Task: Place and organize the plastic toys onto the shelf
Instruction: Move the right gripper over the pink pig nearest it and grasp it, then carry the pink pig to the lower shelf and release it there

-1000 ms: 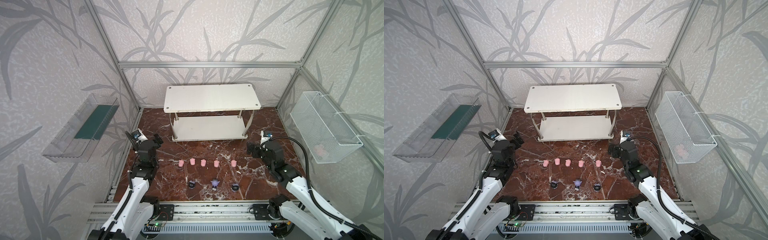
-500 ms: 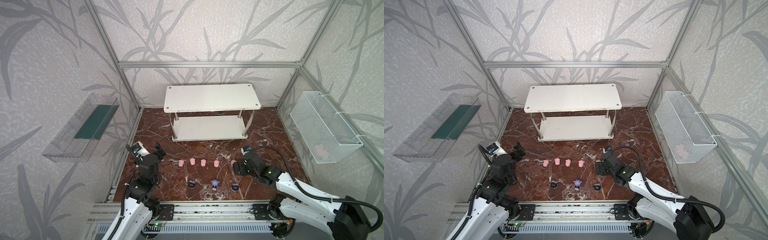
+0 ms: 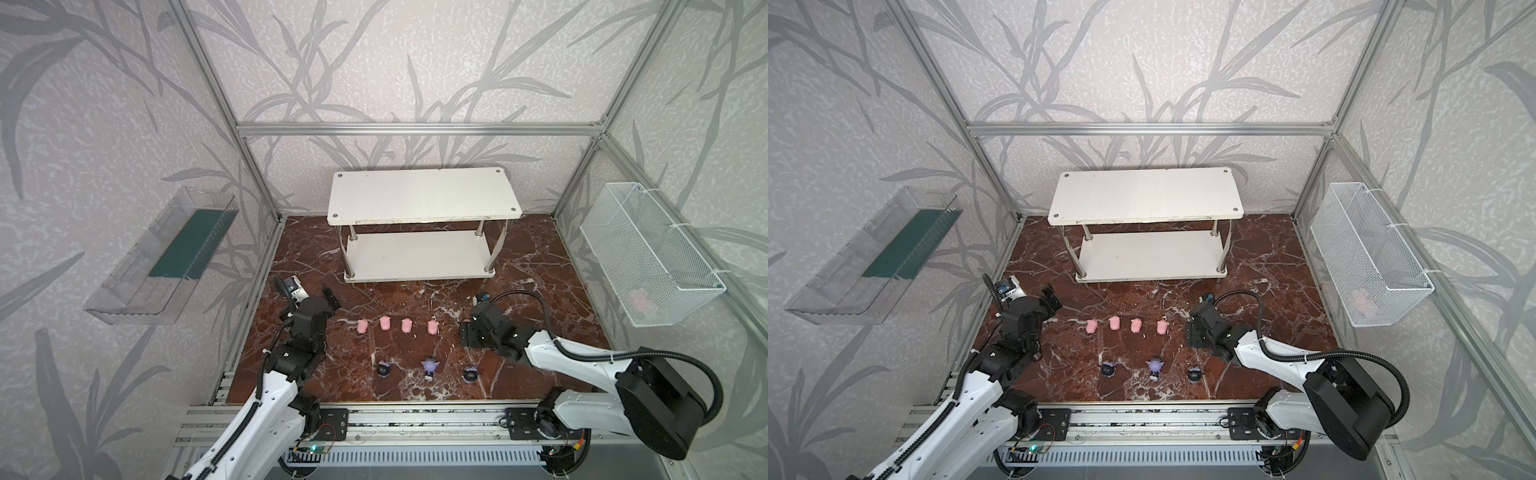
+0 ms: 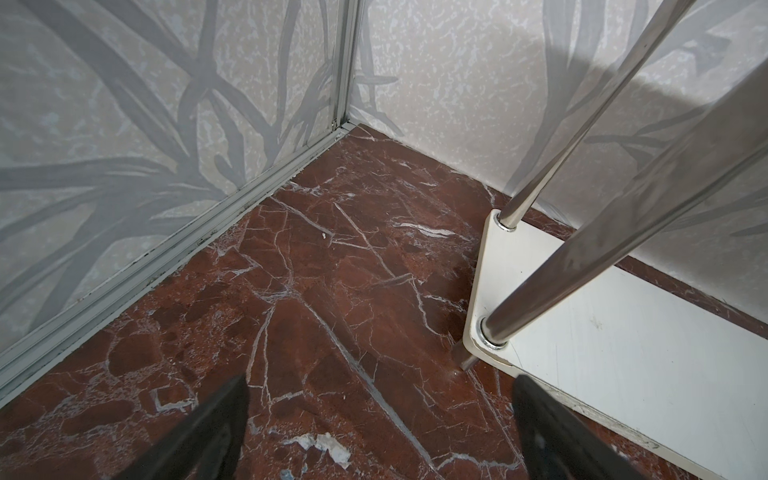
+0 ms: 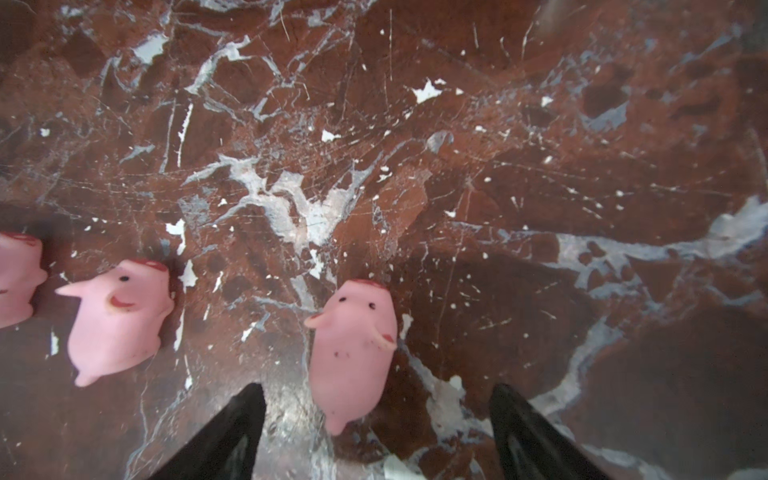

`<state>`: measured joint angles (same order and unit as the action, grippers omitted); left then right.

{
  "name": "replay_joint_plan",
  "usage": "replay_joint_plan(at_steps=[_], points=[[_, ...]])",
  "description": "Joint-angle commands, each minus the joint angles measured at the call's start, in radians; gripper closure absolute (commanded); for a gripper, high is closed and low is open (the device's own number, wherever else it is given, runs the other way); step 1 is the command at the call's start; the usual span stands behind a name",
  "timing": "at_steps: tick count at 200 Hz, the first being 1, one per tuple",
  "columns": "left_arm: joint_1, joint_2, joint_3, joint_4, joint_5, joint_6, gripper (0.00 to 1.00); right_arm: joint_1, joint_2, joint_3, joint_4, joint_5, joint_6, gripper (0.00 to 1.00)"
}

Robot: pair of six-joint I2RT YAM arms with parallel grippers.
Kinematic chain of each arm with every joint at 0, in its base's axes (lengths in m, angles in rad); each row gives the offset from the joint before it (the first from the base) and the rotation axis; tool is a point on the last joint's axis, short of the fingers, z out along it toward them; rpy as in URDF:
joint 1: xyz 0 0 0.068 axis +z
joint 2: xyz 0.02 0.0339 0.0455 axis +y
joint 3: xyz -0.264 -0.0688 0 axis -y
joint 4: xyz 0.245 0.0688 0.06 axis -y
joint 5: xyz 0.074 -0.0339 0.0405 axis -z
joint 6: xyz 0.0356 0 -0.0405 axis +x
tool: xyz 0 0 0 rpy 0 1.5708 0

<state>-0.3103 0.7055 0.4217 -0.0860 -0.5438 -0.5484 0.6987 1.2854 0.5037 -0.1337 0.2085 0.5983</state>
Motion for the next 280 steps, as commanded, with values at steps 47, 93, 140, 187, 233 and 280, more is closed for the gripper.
replay_joint_plan(at_steps=[47,93,140,187,233,280], points=[[-0.003,0.024,0.008,0.04,0.002,0.002,0.04,0.005,0.097,0.098,0.018,0.025,-0.004,0.22],[-0.003,0.037,0.007,0.047,0.008,0.004,0.04,0.004,0.081,0.093,0.008,0.031,0.009,0.24],[-0.004,0.063,0.005,0.065,0.019,0.0,0.04,0.005,0.07,0.076,0.004,0.028,0.011,0.25],[-0.003,0.078,0.001,0.072,0.025,-0.003,0.04,0.004,0.124,0.097,0.016,0.031,0.015,0.35],[-0.003,0.076,-0.013,0.079,0.021,-0.004,0.04,0.004,0.187,0.124,0.007,0.027,0.019,0.44],[-0.003,0.08,-0.021,0.086,0.018,-0.003,0.04,0.004,0.201,0.135,-0.011,0.039,0.023,0.62]])
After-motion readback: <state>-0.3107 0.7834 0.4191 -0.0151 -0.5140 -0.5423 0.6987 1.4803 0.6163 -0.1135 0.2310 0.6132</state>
